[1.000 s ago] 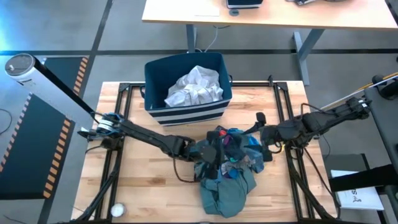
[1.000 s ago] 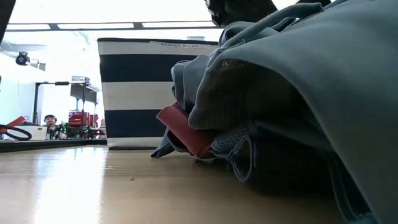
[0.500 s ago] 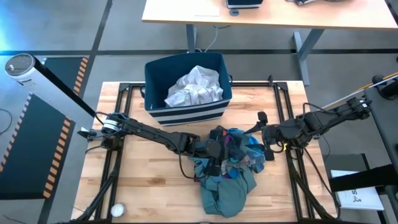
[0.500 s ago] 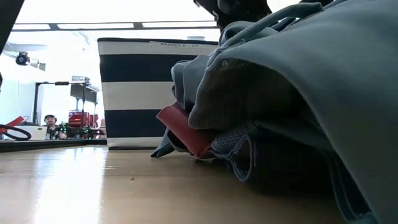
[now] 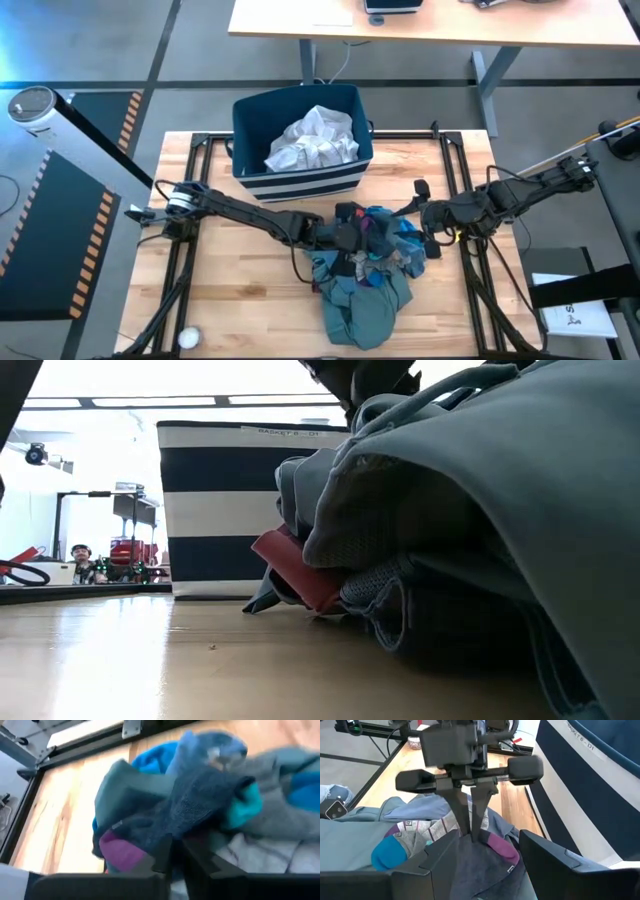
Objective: Sort clothes
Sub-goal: Put the black sock into the blue laundry organizer
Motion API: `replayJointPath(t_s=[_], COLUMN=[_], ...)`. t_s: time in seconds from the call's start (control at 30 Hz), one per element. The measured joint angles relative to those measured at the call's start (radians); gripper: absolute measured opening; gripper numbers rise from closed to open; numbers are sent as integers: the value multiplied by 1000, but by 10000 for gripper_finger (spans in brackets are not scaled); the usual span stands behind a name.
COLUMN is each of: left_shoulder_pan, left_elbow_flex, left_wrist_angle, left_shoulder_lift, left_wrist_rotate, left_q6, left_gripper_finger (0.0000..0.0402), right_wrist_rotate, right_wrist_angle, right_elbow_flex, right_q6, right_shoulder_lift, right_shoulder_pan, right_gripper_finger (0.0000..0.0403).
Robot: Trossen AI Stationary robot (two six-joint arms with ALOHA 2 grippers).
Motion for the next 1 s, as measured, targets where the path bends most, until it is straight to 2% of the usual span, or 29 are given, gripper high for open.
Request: replayJointPath(t_s=[0.3,0.5,0.77,0.9,1.0], left_shoulder_pan=[0,0,7,32,68], left_elbow_flex=[79,115,115,115,115], left_wrist_angle=[-24,-61,-61,-64,-63], left_shoulder_lift=[-50,-120,-257,-312,-354], left_wrist_rotate=[-5,-107,-178,-251,-257], left_q6=[5,39,56,83,90], left_gripper_finger=[2,1,0,0,0], right_wrist_rotate=[0,0,0,-1,0], right_wrist_angle=[-1,-10,-24,-24,-16], right_elbow_flex=[0,0,0,0,-1], right_q6=[3,28,52,55,77], right_shoulder_lift=[0,1,10,24,35], right_shoulder_pan=[0,0,0,0,0], right_gripper_finger=[175,162,151,147,144])
